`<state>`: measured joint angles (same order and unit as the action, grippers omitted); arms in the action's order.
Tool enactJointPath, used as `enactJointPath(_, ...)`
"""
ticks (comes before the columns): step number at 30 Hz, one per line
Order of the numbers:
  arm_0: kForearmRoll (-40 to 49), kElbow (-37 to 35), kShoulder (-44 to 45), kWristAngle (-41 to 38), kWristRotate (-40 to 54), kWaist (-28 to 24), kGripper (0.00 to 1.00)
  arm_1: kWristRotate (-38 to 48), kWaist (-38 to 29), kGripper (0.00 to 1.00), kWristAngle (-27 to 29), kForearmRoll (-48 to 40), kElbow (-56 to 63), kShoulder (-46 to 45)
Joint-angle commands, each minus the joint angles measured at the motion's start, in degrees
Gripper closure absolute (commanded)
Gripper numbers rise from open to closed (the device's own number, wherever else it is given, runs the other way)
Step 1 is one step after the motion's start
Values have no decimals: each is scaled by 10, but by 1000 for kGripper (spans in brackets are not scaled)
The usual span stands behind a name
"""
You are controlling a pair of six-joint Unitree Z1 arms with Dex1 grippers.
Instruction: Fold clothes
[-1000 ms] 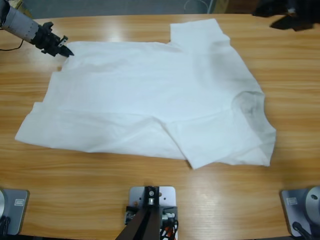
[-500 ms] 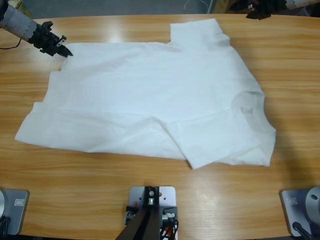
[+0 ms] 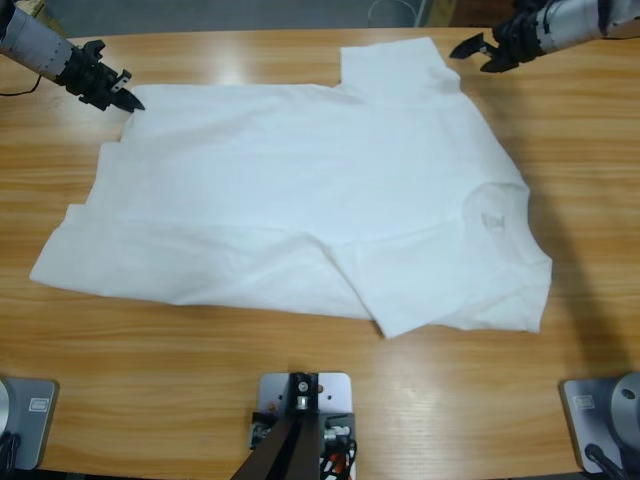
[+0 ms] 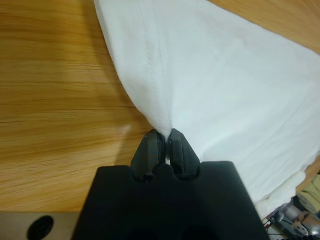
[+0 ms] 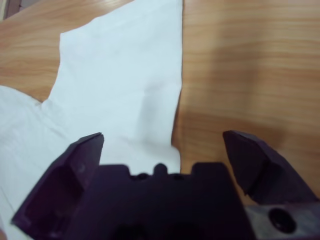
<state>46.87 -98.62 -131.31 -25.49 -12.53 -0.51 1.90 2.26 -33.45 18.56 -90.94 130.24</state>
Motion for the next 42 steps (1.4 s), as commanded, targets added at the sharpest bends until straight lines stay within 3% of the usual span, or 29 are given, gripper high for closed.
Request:
enactJointPath(1,9,-6,-16,-8,5,-8,1000,-6,3,27,-26,67,-71,60)
enactJointPath(6,9,-9,-19,-8,5,-9,1000,-5,-15,92,-36,129,-126,84)
enactJointPath(23,14,-12,-21,-8,10,-11,1000,8,-39,96,-44,213,-218,145)
enactJointPath(24,14,-13,-21,-8,10,-11,1000,8,-39,121,-46,218,-225,148)
enactJointPath(25,14,-13,-22,-8,10,-12,1000,8,-39,245,-50,222,-231,152)
enactJointPath(30,14,-13,-23,-8,11,-12,1000,8,-38,990,-92,235,-250,167)
enactJointPath(42,14,-14,-25,-9,14,-14,1000,-3,-33,1000,-111,246,-253,166)
